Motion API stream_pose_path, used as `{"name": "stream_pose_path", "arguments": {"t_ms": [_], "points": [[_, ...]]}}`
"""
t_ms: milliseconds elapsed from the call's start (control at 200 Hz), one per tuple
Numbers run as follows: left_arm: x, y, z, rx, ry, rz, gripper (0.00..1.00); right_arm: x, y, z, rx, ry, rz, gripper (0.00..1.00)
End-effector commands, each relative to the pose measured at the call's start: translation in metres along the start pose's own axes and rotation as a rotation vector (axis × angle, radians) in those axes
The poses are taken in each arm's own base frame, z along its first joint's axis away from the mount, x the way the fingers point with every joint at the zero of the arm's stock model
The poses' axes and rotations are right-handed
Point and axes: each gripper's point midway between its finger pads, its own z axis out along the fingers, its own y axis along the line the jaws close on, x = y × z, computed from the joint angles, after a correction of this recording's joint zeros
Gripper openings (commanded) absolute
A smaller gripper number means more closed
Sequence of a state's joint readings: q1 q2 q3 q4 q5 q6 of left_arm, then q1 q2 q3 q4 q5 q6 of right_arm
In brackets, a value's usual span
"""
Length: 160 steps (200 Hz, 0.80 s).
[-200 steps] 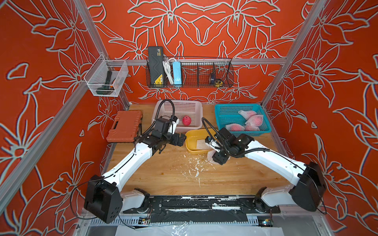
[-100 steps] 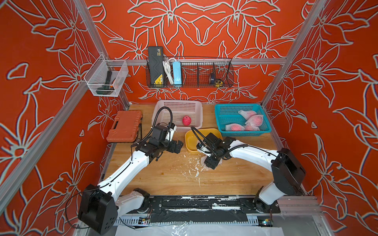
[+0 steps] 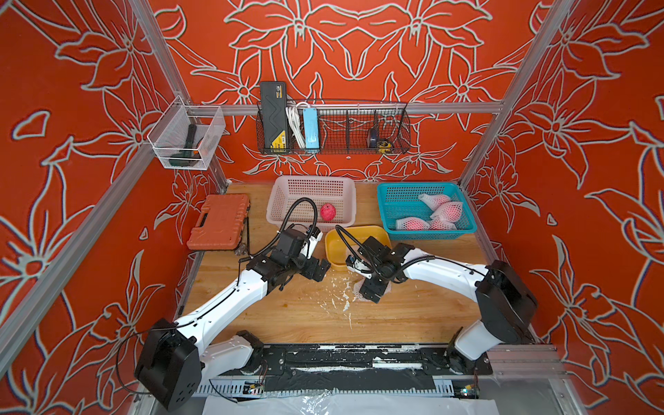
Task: Remove foam nets from apples
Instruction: Place the apple at the center of the board.
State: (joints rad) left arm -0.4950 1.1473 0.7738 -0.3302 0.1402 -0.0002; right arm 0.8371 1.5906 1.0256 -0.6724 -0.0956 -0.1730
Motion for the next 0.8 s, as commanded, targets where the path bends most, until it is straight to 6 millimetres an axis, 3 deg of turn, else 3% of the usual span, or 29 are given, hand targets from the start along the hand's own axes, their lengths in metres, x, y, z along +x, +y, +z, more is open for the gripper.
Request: {"name": "stream_pose_path", "arguments": {"t_ms": [0,185,485,796], "points": [[-0.002,-0.012,-0.003,0.024,-0.017,0.041,0.98,-0.003,0.002,-0.017,0.006,-0.055,-0.009,0.99],[0.000,-0.025,0.001,0.050,-0.006,0.057,0.98,-0.003,0.009,-0.028,-0.023,-0.089,-0.004,0.98],[0.002,-0.033,0.001,0.064,-0.003,0.077,0.98,0.015,0.008,-0.024,-0.004,-0.037,0.004,0.99],[0.005,-0.040,0.001,0.077,0.001,0.096,0.98,0.005,-0.006,-0.020,0.037,-0.051,0.023,0.99]]}}
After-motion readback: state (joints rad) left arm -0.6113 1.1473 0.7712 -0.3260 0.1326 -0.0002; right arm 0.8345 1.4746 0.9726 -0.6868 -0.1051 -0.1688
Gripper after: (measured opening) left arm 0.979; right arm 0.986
